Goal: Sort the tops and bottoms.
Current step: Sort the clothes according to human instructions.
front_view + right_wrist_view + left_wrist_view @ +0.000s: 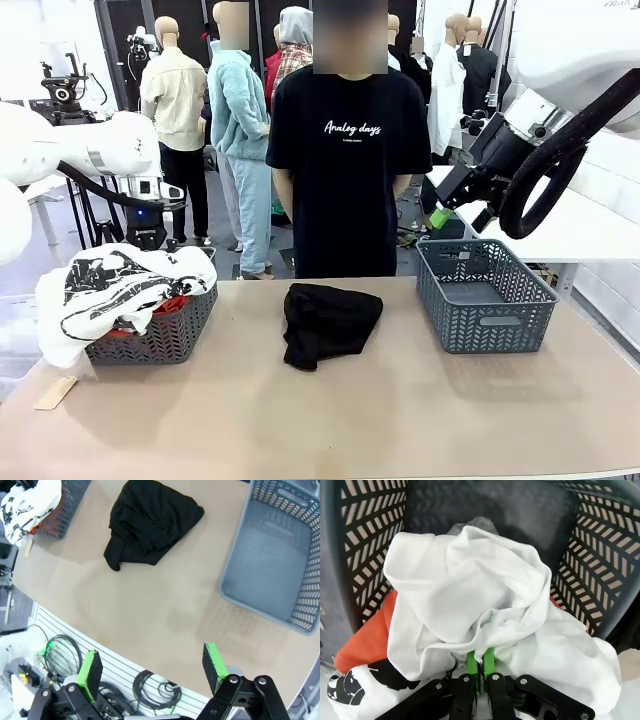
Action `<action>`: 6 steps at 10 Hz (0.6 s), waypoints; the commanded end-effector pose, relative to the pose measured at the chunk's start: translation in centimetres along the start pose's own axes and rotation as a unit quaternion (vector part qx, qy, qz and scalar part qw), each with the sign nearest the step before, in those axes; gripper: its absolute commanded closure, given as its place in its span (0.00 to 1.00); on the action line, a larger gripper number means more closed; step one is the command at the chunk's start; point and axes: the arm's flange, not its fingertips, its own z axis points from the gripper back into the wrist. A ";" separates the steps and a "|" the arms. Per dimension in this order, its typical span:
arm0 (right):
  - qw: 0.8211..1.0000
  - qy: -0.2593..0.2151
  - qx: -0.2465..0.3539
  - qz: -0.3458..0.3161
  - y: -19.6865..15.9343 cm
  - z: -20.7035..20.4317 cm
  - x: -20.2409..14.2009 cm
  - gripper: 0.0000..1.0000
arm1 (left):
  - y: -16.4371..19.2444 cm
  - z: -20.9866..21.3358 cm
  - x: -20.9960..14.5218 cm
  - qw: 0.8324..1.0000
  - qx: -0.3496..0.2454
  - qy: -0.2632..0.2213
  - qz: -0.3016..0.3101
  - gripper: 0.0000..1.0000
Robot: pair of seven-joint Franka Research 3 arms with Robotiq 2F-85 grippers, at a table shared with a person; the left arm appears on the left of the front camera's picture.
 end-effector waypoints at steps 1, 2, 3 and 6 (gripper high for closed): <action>1.000 0.002 -0.003 0.000 0.0 -0.1 -0.3 0.00 | 0.2 -0.9 -1.4 0.999 -0.009 -0.036 0.023 1.00; 1.000 0.002 -0.003 0.000 0.0 -0.1 -0.3 0.00 | 0.6 -1.5 -1.0 0.997 -0.020 -0.062 0.042 1.00; 1.000 0.002 -0.003 0.000 0.0 -0.1 -0.3 0.00 | 0.3 -2.7 -0.7 0.999 -0.013 -0.034 0.041 1.00; 1.000 0.002 -0.003 0.000 0.0 -0.1 -0.3 0.00 | -0.3 -1.0 -1.7 0.997 -0.027 -0.063 0.019 1.00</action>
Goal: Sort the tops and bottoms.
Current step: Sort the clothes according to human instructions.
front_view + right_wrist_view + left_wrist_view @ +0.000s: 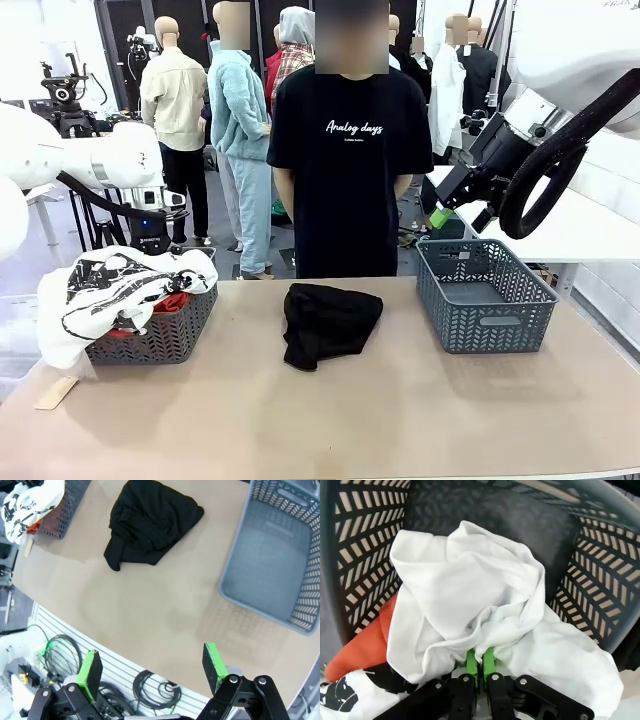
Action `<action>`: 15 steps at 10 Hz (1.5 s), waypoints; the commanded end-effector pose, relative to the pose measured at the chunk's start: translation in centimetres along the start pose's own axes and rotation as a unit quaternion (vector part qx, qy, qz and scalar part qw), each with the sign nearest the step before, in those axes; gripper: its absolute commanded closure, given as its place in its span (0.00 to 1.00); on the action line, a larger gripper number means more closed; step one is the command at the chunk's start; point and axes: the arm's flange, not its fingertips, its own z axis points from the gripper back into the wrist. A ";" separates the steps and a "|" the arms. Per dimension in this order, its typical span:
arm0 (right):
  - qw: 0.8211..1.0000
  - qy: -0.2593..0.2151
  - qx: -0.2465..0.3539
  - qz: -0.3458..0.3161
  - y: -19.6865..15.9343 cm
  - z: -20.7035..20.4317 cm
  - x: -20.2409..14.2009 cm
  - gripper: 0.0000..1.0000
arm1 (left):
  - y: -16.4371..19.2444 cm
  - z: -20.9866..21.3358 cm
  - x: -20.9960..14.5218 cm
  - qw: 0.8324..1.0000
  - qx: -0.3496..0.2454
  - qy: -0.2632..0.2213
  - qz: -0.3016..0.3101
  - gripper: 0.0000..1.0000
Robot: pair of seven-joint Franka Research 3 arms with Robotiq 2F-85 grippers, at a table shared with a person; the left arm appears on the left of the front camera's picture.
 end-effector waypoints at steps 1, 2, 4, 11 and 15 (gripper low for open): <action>1.000 0.002 -0.003 0.000 0.0 -0.1 -0.3 0.00 | 0.3 1.5 -2.4 0.999 -0.016 -0.030 0.000 0.88; 1.000 0.002 -0.003 0.000 0.0 -0.1 -0.3 0.00 | 0.5 1.9 -2.6 0.999 -0.013 -0.039 0.000 0.69; 1.000 0.002 -0.003 0.000 0.0 -0.1 -0.3 0.00 | 0.7 2.3 -3.0 0.999 -0.027 -0.040 -0.008 0.30; 1.000 0.002 -0.003 0.000 0.0 -0.1 -0.3 0.00 | 1.0 6.5 -4.3 0.996 -0.021 -0.082 -0.024 0.00; 1.000 0.002 -0.003 0.000 0.0 -0.1 -0.3 0.00 | 0.6 7.1 -3.8 0.997 -0.022 -0.073 -0.018 0.00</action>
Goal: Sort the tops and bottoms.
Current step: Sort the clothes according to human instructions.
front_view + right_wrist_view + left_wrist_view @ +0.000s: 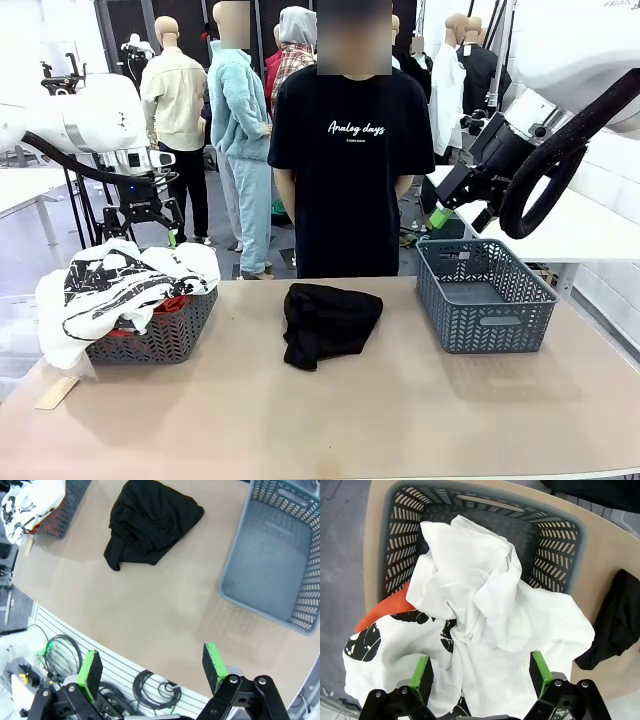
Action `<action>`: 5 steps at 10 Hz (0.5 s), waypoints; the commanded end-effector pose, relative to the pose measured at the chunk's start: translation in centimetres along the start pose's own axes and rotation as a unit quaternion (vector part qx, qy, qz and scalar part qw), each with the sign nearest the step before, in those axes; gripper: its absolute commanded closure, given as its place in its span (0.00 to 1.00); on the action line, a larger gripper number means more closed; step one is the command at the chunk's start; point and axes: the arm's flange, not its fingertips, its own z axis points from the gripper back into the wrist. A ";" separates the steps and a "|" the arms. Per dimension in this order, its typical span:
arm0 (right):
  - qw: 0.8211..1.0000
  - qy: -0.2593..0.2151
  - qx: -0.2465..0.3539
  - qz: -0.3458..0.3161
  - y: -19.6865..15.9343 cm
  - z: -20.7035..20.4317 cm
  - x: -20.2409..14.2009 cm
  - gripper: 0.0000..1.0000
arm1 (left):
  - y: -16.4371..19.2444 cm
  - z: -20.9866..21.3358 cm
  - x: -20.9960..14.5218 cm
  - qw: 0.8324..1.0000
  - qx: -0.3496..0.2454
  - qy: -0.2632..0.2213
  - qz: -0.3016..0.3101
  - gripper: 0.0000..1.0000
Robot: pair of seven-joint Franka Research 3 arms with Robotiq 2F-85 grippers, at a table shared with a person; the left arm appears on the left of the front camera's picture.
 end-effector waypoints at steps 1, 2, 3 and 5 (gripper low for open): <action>1.000 0.002 -0.003 0.000 0.0 -0.1 -0.3 0.00 | 0.0 -0.5 0.2 1.000 0.000 0.002 0.000 0.00; 1.000 0.002 -0.003 0.000 0.0 -0.1 -0.3 0.00 | 0.0 -0.5 0.2 1.000 0.000 0.002 0.000 0.00; 1.000 0.002 -0.003 0.000 0.0 -0.1 -0.3 0.00 | 0.0 -0.5 0.2 1.000 0.000 0.002 0.000 0.00; 1.000 0.002 -0.003 0.000 0.0 -0.1 -0.3 0.00 | 0.0 -0.5 0.2 1.000 0.000 0.002 0.000 0.00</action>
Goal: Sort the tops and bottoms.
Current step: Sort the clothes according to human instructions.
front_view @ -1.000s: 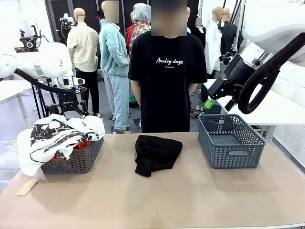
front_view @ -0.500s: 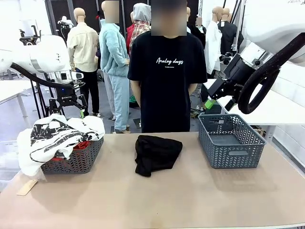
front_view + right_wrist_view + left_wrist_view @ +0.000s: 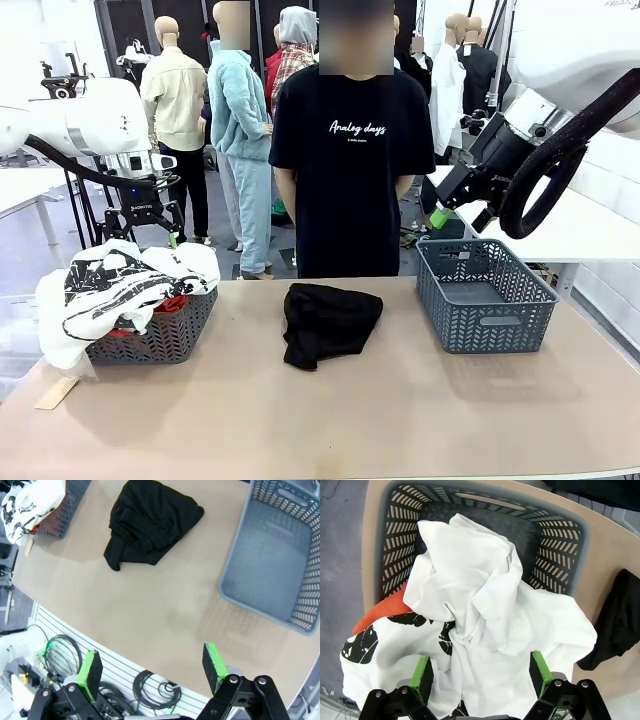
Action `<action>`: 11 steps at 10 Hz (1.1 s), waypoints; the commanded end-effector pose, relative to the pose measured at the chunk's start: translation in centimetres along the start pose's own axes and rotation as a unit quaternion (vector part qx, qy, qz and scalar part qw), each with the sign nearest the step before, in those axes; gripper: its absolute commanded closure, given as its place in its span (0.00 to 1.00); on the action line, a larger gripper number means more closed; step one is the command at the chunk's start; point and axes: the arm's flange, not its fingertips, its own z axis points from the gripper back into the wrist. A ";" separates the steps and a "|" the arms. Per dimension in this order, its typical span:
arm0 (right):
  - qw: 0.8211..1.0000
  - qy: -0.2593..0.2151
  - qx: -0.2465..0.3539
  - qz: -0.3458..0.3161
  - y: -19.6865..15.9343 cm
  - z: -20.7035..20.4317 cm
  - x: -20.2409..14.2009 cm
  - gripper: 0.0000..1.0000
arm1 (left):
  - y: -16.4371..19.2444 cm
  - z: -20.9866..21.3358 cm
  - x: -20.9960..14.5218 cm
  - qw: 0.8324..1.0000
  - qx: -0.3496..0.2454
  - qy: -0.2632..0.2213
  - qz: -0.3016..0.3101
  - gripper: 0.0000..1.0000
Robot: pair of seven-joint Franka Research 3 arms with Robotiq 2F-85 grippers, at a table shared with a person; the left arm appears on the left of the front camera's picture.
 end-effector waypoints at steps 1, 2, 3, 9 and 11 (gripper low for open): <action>1.000 0.002 -0.003 0.000 0.0 -0.1 -0.3 0.00 | 0.1 0.0 0.0 1.000 -0.001 -0.001 0.000 0.00; 1.000 0.002 -0.003 0.000 0.0 -0.1 -0.3 0.00 | 0.1 0.0 0.0 1.000 -0.001 -0.001 0.000 0.00; 1.000 0.002 -0.003 0.000 0.0 -0.1 -0.3 0.00 | 0.1 0.0 0.0 1.000 -0.001 -0.001 0.000 0.00; 1.000 0.002 -0.003 0.000 0.0 -0.1 -0.3 0.00 | 0.1 0.0 0.0 1.000 -0.001 -0.001 0.000 0.00; 1.000 0.002 -0.003 0.000 0.0 -0.1 -0.3 0.00 | 0.1 0.0 0.0 1.000 -0.001 -0.001 0.000 0.00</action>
